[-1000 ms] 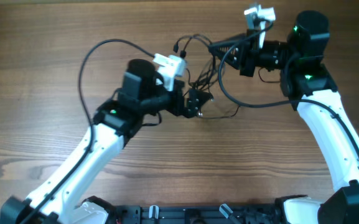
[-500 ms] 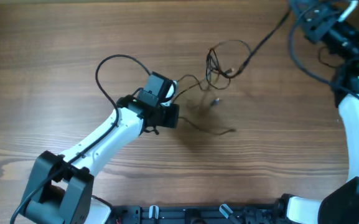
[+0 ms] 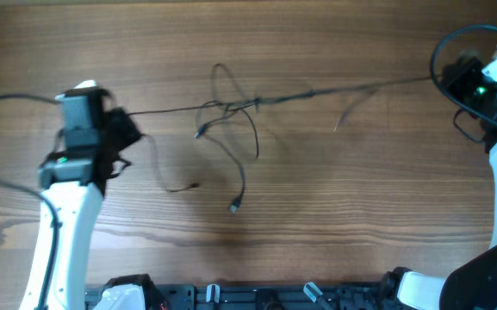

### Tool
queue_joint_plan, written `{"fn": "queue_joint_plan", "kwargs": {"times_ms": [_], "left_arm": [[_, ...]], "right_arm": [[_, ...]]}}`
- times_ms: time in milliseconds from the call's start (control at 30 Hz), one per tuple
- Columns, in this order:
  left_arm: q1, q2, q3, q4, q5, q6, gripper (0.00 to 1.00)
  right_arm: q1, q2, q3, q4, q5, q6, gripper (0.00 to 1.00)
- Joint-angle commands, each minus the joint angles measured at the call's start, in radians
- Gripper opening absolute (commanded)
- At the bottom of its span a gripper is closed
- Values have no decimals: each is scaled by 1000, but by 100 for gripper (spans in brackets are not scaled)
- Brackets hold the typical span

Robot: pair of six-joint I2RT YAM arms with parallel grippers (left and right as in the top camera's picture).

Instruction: Untangle cables

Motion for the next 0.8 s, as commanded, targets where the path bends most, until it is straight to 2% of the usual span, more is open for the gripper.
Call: {"fn": "queue_joint_plan", "kwargs": {"times_ms": [0,67,133,167,233,333,467,533,600,767], "left_arm": [[223,-29,-2,-3,45,-47,4],[249,-24,-2,5,194,-35,4],[214,-24,-2,39,275,-35,4],[175,-24,-2,62,301,-35,4],[89,-24,-2,95,318,-35,4],[-54,-24,-2,174,318,-35,4],[-100,-24,-2,198,242,-36,4],[-100,-24,-2,192,211,-35,4],[-100,-24,-2,184,211,-36,4],[-100,-24,-2,145,212,-36,4]], "right_arm": [[-111,-5,18,-31,247,-31,4],[-95,0,16,-50,127,-103,8],[-55,2,16,-51,49,-132,68],[-12,1,16,-53,-88,-197,100],[57,1,16,-68,-215,-271,100],[252,2,16,-105,-241,-323,100],[526,19,-69,-78,-261,-440,97],[682,69,-125,10,-316,-309,85],[796,140,-153,172,-319,-79,62],[995,410,-154,733,-315,424,59]]}}
